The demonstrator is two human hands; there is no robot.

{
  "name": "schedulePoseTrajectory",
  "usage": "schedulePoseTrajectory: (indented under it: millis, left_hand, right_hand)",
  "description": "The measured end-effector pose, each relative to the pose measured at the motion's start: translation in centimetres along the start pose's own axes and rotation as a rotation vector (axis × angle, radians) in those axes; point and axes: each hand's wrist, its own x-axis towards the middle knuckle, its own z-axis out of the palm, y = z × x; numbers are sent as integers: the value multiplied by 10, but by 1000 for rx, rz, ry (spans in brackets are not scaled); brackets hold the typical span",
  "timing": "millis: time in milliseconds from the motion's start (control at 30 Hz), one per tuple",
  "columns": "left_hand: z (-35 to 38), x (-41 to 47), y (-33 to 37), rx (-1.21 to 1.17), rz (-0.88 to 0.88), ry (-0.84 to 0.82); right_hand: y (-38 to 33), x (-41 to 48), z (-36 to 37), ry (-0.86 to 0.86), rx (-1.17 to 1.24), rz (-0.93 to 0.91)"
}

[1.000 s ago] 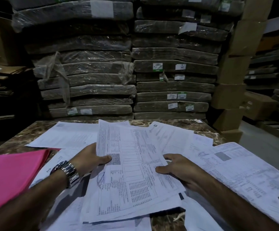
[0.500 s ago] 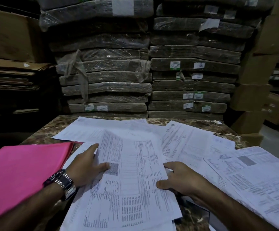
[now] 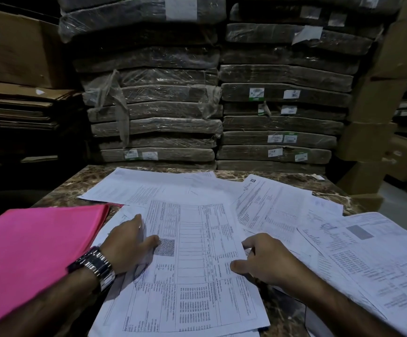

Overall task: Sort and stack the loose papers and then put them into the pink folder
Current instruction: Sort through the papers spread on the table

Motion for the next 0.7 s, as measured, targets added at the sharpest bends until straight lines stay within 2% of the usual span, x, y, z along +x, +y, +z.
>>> schedulePoseTrajectory:
  millis: [233, 433, 600, 700]
  left_hand:
    - [7, -5, -5, -188, -5, 11]
    - [11, -10, -12, 92, -73, -39]
    - [6, -11, -6, 45, -41, -119]
    - [0, -11, -4, -7, -16, -121]
  right_hand:
    - [-6, -4, 4, 75, -158, -7]
    - [-9, -9, 5, 107, -139, 10]
    - [-16, -8, 6, 78, -30, 38]
    - [-12, -7, 1, 55, 159, 85]
